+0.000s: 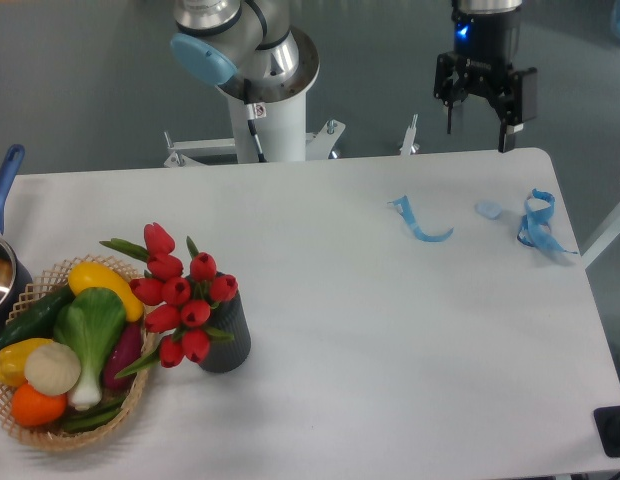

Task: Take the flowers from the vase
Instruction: 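Move the open gripper over to the red tulips in the black vase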

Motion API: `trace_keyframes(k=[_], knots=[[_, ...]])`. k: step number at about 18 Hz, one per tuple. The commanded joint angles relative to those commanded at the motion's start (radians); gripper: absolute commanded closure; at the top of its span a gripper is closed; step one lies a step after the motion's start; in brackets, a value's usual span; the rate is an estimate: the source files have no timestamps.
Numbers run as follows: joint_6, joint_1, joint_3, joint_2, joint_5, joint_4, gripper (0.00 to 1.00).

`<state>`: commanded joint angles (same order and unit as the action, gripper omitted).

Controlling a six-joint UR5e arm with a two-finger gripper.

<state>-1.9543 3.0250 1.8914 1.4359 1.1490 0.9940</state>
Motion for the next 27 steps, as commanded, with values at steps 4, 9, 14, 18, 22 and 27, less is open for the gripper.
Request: trace_keyframes(k=[4, 9, 14, 18, 22, 27], knots=[[0.005, -0.003, 0.017, -0.012, -0.002, -0.002, 0.0], [0.003, -0.002, 0.071, -0.018, -0.003, -0.018, 0.0], [0.084, -0.017, 0.141, -0.038, -0.008, -0.031, 0.0], [0.225, -0.096, 0.144, 0.006, -0.008, -0.031, 0.0], [0.403, -0.202, 0.138, 0.052, -0.029, -0.037, 0.0], [0.54, -0.248, 0.144, 0.093, -0.236, -0.064, 0.0]])
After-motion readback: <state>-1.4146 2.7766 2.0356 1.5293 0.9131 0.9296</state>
